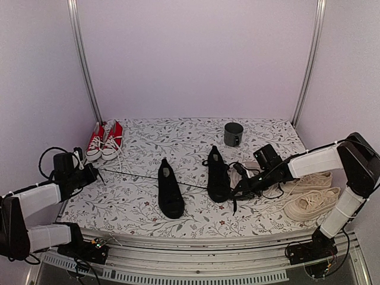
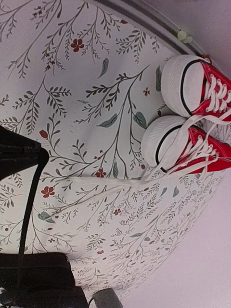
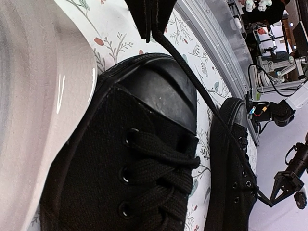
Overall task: Tie the shoes
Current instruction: Tie the shoelace on the shoe, then adjust the shoe at the center of the board.
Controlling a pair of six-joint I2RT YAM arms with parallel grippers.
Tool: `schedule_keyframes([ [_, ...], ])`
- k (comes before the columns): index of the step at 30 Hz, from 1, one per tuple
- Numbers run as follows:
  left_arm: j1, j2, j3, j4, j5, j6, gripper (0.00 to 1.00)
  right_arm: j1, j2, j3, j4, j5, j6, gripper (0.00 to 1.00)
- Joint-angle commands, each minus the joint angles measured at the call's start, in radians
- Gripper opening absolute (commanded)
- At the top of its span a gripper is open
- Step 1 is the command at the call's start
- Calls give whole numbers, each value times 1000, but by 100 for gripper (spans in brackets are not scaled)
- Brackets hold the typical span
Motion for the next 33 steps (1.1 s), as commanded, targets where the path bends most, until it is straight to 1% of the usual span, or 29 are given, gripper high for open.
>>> schedule_keyframes([
  [1,30,-10,22,13,-18,18,0,-20,12,-23,3,-18,11,1],
  [2,19,-7,27,19,9,29,0,-15,11,-13,6,-34,11,1],
  [4,-47,-2,31,37,56,40,0,42,11,63,-55,-60,-23,1],
  [6,-184,1,40,47,65,41,0,125,10,163,-113,-71,-109,1],
  [8,-337,28,60,33,45,40,0,187,19,250,-134,-79,-144,1],
  [9,-397,55,65,26,46,29,0,208,35,287,-141,-72,-147,1],
  [10,-421,77,65,36,59,13,0,225,58,333,-146,-50,-144,1],
  [12,-450,127,48,79,93,-10,0,251,135,386,-117,0,-119,1],
  [14,-492,201,58,104,109,2,0,261,218,433,-80,64,-70,1],
  [18,-551,391,147,133,179,47,0,267,365,583,-76,241,-21,1],
  [20,-563,471,177,159,219,58,0,269,423,637,-65,268,-17,1],
  [23,-582,570,211,194,254,70,0,280,495,707,-59,269,-33,1],
  [26,-616,655,264,190,277,102,0,303,544,729,-58,231,-64,1],
  [28,-643,684,285,194,286,110,0,316,549,713,-31,194,-70,1],
  [33,-685,702,288,217,309,102,0,350,546,672,36,136,-55,1],
])
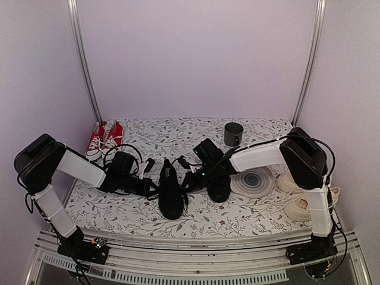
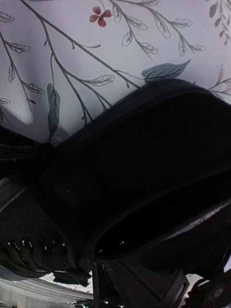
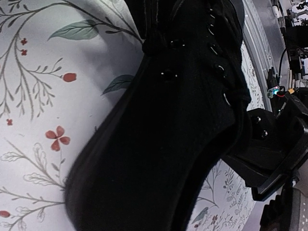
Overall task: Tie the shoes
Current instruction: Adjust the shoe at the center of the board.
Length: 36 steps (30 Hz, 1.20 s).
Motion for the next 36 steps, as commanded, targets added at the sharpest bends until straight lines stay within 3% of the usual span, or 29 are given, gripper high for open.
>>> schedule_keyframes([
  [1,-55,23,15,39,67,21,0,38,9,-37,87,-70,2,1],
  [16,-167,-92,-11,-24,112,-27,0,71,-176,-296,165,-51,81,1],
  [22,-147,-224,4,-114,26,-1,0,70,-324,-422,113,-53,97,1],
  [27,-144,-361,51,-249,-77,105,0,72,-448,-516,0,-81,69,2],
  [30,-152,-432,84,-292,-84,181,0,76,-514,-519,-93,-95,17,14],
  [34,-166,-531,128,-327,-117,280,0,77,-611,-466,-200,-69,-104,41],
  [36,-171,-582,144,-321,-121,322,0,80,-625,-420,-223,-22,-147,46],
])
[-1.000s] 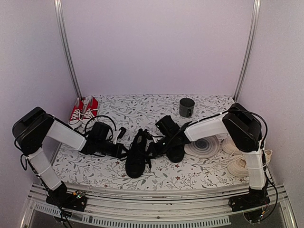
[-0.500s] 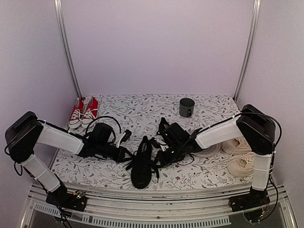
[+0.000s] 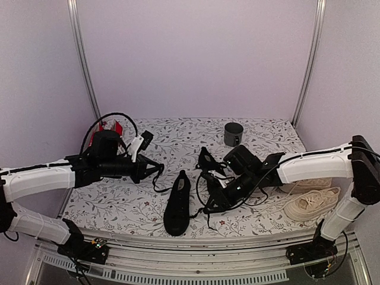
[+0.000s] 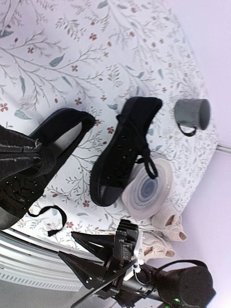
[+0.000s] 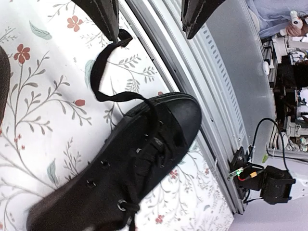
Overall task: Tie the shoes
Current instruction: Pass from the left arm to the right
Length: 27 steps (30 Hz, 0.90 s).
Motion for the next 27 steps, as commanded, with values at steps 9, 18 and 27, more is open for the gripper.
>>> schedule_keyframes([
  [9,-28,-210,-5,160,-27,165,0,64,134,225,492,172,-357,57],
  [18,-28,-199,-4,200,-17,157,0,64,342,324,661,89,-443,51],
  [27,-13,-226,-45,151,-126,115,0,60,296,258,661,180,-378,1],
])
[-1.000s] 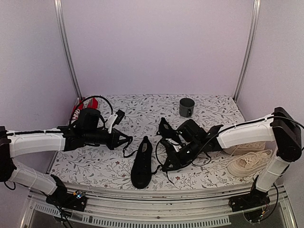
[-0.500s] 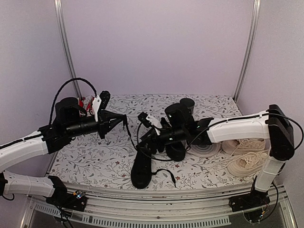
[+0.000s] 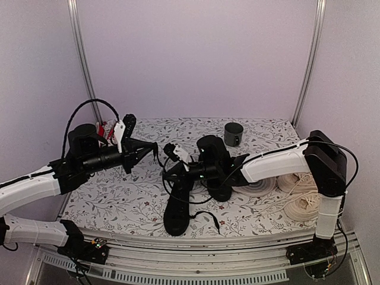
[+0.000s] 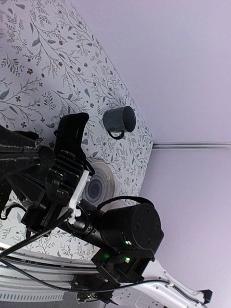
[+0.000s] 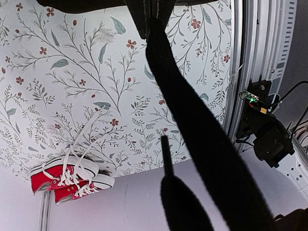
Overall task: Tie the shoes
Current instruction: Pass from the left arm to the right, then pass from the right arm to the left
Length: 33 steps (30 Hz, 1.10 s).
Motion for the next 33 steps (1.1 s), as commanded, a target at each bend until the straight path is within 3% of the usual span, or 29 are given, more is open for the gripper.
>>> schedule_keyframes([
  [1,13,-11,-56,-45,-130,-64,0,0,-56,-64,34,46,55,1],
  [4,56,43,-166,-73,-167,-170,0,-4,-88,-96,28,56,109,1],
  [8,39,181,-315,43,-108,-225,0,-14,-112,-117,22,19,201,1],
  [9,25,222,-321,58,-100,-221,7,-14,-116,-120,21,3,231,1],
  [11,-17,279,-311,61,-100,-197,38,-15,-119,-126,22,-12,266,1],
  [12,-50,284,-303,58,-111,-179,47,-16,-117,-129,22,-15,289,1],
  [16,-180,199,-324,121,-189,-60,70,-16,-113,-135,25,-21,340,1],
  [18,-212,151,-360,226,-205,-10,76,-16,-111,-139,37,-20,361,1],
  [21,-212,144,-400,437,-206,37,81,-16,-107,-149,71,-26,387,1],
  [24,-164,240,-431,642,-147,36,81,-16,-101,-147,85,-28,393,1],
  [28,-118,420,-366,688,-87,52,83,-20,-94,-147,93,-42,400,1],
  [33,-98,518,-317,772,-68,56,83,-31,-96,-151,92,-51,402,1],
])
